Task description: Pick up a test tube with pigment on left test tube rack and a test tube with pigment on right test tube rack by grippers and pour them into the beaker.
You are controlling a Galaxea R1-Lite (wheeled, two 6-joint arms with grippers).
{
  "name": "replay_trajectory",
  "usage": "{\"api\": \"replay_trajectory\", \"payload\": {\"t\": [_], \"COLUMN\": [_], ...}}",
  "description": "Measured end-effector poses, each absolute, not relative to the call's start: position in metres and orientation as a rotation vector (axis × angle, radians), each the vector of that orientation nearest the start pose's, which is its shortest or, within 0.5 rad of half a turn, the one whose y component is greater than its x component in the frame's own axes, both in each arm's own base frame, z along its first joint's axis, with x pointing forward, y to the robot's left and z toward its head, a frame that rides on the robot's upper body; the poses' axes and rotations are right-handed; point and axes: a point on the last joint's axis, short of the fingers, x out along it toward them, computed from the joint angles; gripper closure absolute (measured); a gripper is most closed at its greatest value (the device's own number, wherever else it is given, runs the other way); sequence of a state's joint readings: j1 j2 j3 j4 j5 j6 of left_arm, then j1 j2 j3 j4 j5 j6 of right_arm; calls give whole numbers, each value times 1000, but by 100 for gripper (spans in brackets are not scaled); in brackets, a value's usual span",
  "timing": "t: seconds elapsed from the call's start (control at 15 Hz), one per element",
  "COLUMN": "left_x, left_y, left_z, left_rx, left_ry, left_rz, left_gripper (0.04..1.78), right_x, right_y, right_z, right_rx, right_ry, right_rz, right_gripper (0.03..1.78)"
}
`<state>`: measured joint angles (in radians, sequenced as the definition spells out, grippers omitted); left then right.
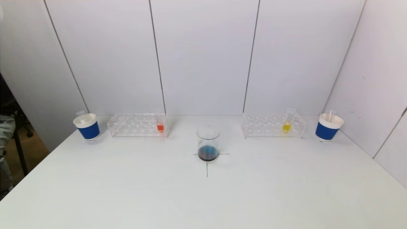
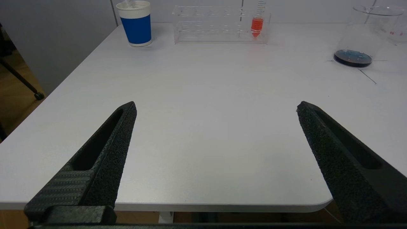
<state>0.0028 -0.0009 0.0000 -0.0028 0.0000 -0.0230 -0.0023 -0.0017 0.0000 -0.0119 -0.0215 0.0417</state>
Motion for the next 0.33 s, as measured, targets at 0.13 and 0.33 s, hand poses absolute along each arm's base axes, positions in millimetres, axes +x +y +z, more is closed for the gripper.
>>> {"api": "replay_trajectory", "payload": {"t": [0.13, 0.33], "left_x": [-23, -23], "left_y": [0, 0], "left_z": [76, 76], "left_rx": [-23, -23], "left_ry": [-4, -4], "left_rz": [3, 3], "left_gripper": [6, 6], "right_x": [-23, -23], "right_y": [0, 0], "right_z": [77, 77], "right_rx": [48, 48], "right_ry": [-14, -14], "right_rz": [-24, -23], "right_gripper": [4, 4]}}
